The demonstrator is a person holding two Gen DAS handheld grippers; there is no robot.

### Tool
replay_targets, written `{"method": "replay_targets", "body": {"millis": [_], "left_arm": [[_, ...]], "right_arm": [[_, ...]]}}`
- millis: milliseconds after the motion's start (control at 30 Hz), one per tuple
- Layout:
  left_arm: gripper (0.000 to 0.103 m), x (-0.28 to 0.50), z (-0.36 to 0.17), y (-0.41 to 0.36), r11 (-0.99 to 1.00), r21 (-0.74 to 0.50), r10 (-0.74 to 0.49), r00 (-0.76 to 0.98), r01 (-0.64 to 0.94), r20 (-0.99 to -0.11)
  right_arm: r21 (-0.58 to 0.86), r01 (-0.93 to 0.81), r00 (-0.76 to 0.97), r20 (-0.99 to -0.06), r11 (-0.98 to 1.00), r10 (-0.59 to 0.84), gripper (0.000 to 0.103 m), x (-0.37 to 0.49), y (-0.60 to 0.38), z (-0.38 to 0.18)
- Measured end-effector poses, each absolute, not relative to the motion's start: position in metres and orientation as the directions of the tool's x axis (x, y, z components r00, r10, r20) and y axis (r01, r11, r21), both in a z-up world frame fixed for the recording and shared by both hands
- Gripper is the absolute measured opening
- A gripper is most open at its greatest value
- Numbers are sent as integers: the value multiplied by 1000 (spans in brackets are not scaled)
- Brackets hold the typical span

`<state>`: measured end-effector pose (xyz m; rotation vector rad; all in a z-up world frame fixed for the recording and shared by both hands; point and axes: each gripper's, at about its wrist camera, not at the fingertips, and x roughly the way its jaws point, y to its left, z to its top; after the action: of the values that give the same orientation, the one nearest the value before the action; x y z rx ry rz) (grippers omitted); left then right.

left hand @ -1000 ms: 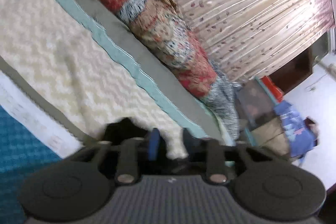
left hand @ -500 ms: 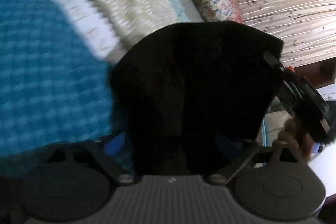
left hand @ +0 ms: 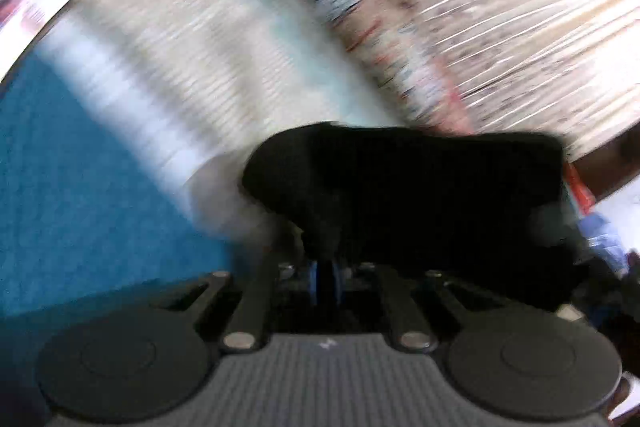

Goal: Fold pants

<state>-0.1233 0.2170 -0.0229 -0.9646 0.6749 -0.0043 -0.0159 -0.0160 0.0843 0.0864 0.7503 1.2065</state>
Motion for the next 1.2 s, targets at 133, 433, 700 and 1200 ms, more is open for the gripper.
{"method": "replay_targets", "body": {"millis": [133,433,700,1200], "left_arm": [[10,-161,-43,224,523,-772,-310,763,-362,-568],[40,-151,23,258,663,-689,-179,832,-292,-525],[53,-34,35,206,888,-444,-240,707,-116,-665],[32,-44,9,201,905,-300,40,762,-301,-646]], "right_arm": [[461,-781,54,-623,422,780,32,-35,21,13],[443,-792,133,-547,421,826,53,-24,-13,53],[479,-568,360,-586,669,726,53,4,-95,35],[434,-445,406,-682,784,608,53,5,-116,-6]]}}
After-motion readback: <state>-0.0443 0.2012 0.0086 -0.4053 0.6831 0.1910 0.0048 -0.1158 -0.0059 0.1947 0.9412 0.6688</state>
